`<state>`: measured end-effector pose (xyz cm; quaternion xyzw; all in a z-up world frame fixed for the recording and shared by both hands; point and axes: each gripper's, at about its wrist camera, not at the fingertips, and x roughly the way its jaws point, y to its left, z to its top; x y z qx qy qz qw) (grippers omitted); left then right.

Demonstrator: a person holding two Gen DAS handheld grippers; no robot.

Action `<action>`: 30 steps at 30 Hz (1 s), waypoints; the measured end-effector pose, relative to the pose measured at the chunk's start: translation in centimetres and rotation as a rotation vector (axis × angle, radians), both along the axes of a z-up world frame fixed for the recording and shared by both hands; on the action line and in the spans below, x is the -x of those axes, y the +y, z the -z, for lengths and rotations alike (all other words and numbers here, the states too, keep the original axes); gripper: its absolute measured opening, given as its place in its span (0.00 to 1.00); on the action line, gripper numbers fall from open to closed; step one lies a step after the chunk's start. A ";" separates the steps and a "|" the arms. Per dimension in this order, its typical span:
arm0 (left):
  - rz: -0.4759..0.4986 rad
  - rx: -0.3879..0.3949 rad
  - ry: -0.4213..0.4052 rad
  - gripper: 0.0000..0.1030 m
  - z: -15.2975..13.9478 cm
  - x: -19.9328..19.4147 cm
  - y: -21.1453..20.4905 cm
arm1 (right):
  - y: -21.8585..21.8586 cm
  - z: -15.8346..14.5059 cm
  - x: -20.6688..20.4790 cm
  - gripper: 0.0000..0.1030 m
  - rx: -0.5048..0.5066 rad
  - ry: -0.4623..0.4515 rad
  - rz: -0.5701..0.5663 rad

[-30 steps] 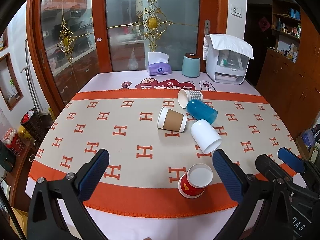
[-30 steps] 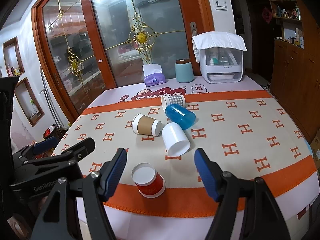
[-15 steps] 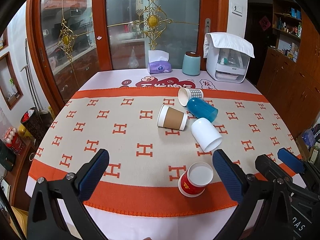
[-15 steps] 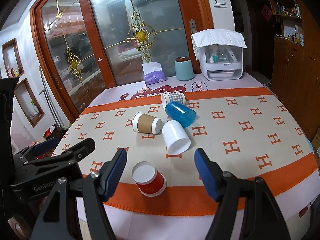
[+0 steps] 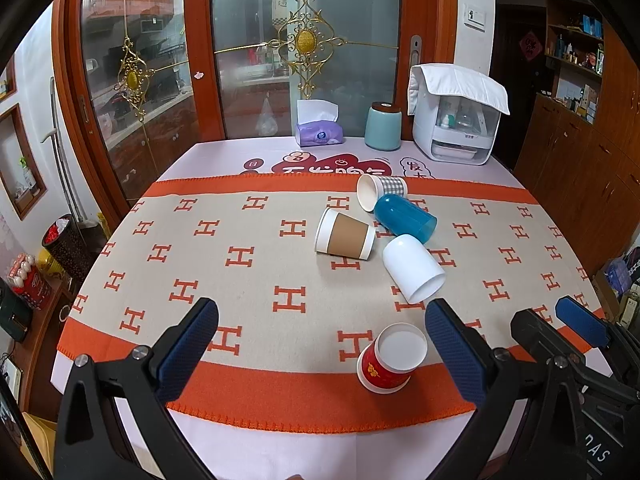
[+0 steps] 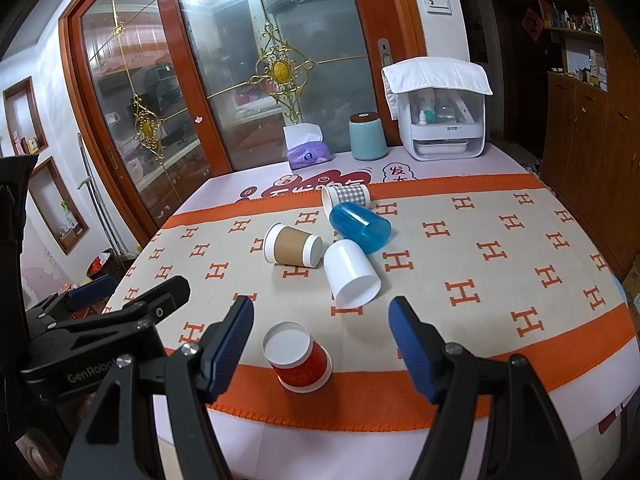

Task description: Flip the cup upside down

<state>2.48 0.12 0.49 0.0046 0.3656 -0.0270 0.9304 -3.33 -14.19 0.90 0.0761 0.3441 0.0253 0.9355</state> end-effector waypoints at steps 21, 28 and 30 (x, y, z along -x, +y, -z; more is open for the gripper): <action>-0.003 -0.001 0.007 0.99 0.5 0.3 0.3 | 0.0 0.3 0.0 0.68 -0.002 0.003 -0.001; -0.004 -0.001 0.007 0.99 0.7 0.4 0.5 | 0.1 0.3 0.1 0.68 -0.003 0.002 0.000; -0.003 -0.001 0.008 0.99 0.6 0.3 0.4 | 0.0 0.3 0.0 0.68 -0.004 0.004 0.000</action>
